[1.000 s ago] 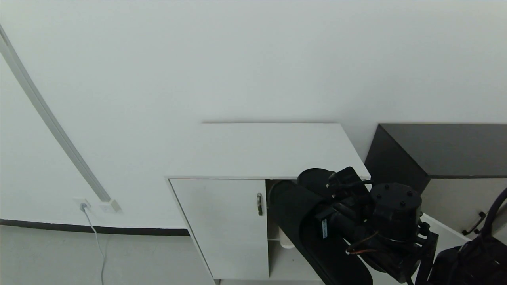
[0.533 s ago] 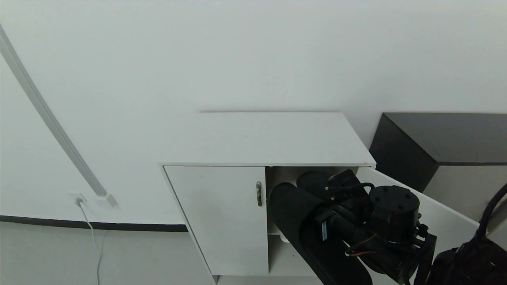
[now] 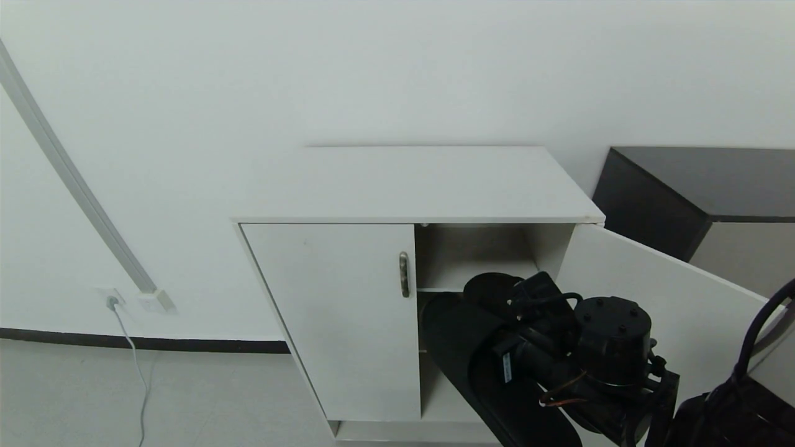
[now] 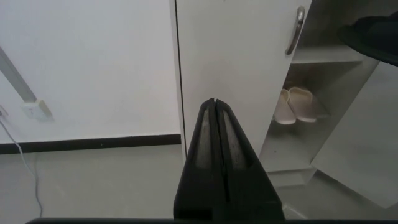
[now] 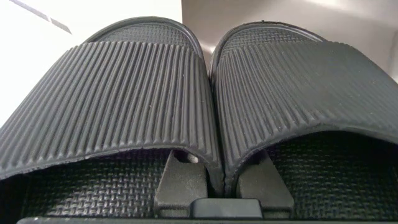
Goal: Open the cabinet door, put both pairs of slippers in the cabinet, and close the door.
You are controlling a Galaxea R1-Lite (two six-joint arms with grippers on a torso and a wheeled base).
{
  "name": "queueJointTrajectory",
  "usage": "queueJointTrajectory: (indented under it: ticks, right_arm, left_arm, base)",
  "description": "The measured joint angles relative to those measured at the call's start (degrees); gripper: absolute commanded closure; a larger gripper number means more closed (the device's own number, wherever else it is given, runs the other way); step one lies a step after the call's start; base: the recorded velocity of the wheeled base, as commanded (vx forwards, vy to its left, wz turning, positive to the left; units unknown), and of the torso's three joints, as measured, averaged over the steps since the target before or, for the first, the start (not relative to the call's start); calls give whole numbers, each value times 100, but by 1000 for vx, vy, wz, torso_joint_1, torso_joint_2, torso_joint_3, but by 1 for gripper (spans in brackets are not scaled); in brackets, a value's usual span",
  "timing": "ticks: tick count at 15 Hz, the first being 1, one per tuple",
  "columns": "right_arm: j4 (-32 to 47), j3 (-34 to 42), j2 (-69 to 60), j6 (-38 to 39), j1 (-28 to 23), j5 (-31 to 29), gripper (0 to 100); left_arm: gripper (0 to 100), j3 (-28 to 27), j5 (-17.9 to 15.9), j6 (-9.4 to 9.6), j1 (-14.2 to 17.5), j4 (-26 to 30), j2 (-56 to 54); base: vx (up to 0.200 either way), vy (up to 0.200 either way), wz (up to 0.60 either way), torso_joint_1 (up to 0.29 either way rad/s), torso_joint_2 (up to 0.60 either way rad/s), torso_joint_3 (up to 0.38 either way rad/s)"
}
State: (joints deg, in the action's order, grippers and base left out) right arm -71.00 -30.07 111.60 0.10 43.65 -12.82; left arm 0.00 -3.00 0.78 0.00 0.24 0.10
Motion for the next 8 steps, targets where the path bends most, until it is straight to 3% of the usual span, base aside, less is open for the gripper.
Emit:
queueJointTrajectory:
  ticks: [8]
  right_arm:
    - [-150,98,46,0,9,84,100]
  left_arm:
    - [100,0,0,1,0,-2,0]
  base:
    - [0,0,0,-163,488,321]
